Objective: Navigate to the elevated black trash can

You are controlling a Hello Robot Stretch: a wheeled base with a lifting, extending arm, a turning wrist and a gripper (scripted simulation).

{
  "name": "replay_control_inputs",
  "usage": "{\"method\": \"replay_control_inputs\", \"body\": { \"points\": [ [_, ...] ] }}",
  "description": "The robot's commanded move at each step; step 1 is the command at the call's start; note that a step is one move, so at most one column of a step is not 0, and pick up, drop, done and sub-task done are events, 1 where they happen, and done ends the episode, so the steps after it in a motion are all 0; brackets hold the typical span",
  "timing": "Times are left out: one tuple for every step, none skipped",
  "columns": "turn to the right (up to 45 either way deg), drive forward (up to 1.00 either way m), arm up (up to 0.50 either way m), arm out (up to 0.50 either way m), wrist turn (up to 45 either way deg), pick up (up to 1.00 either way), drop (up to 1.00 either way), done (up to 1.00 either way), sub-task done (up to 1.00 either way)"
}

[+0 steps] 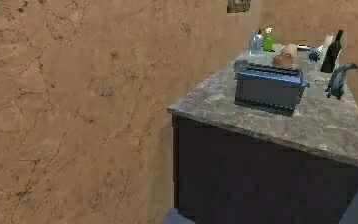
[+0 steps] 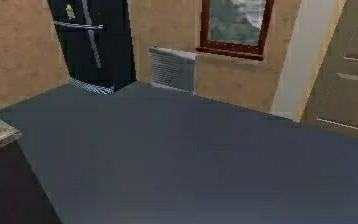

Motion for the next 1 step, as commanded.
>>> {"method": "replay_control_inputs", "body": {
  "points": [
    [45.0, 0.0, 0.0, 0.0, 0.0, 0.0, 0.0, 0.0, 0.0]
  ]
}}
